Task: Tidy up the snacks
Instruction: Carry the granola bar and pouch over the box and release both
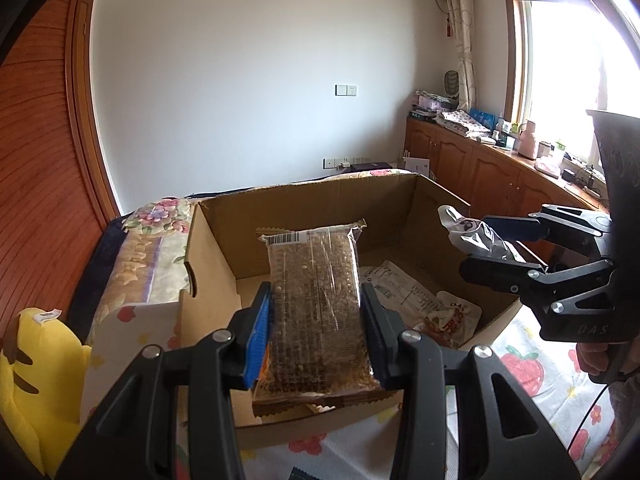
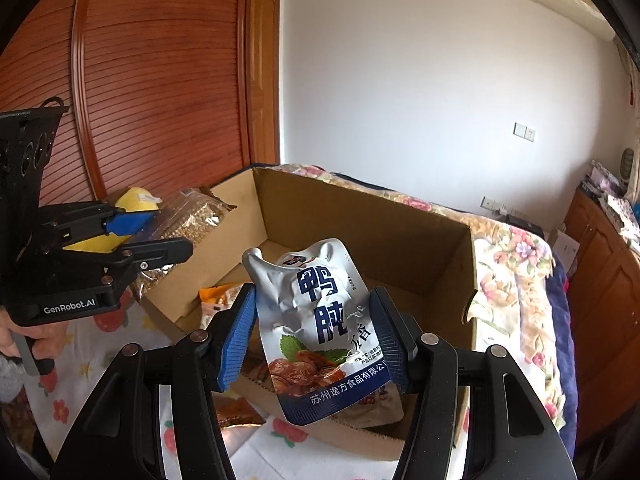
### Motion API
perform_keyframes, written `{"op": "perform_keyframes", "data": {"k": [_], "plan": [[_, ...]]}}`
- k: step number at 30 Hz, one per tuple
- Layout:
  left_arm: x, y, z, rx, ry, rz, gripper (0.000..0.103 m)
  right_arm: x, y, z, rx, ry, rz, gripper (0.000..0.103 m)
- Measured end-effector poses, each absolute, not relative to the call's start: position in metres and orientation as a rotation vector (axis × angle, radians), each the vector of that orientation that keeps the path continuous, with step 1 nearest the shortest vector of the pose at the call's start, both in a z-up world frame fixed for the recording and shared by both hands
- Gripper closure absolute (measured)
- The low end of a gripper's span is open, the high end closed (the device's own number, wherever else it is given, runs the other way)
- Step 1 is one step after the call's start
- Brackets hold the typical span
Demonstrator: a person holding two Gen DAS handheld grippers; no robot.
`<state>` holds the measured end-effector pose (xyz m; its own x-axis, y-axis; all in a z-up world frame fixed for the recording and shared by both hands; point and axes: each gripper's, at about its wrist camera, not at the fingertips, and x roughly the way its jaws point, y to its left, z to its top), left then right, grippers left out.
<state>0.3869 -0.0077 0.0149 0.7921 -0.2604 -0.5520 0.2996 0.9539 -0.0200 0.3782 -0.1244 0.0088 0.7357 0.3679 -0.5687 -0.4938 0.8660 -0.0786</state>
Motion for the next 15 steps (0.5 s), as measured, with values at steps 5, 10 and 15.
{"op": "perform_keyframes", "data": {"k": [5,10,15], "plan": [[0.392,-0.01,0.01,0.064,0.588,-0.305,0.062,0.384,-0.125,0.004,-0.227,0.58,0.471,0.045],[0.394,-0.012,0.008,0.066,0.586,-0.304,0.062,0.389,-0.124,0.001,-0.221,0.593,0.462,0.045],[0.402,-0.011,0.007,0.058,0.586,-0.304,0.062,0.394,-0.125,-0.001,-0.209,0.598,0.457,0.044]]}}
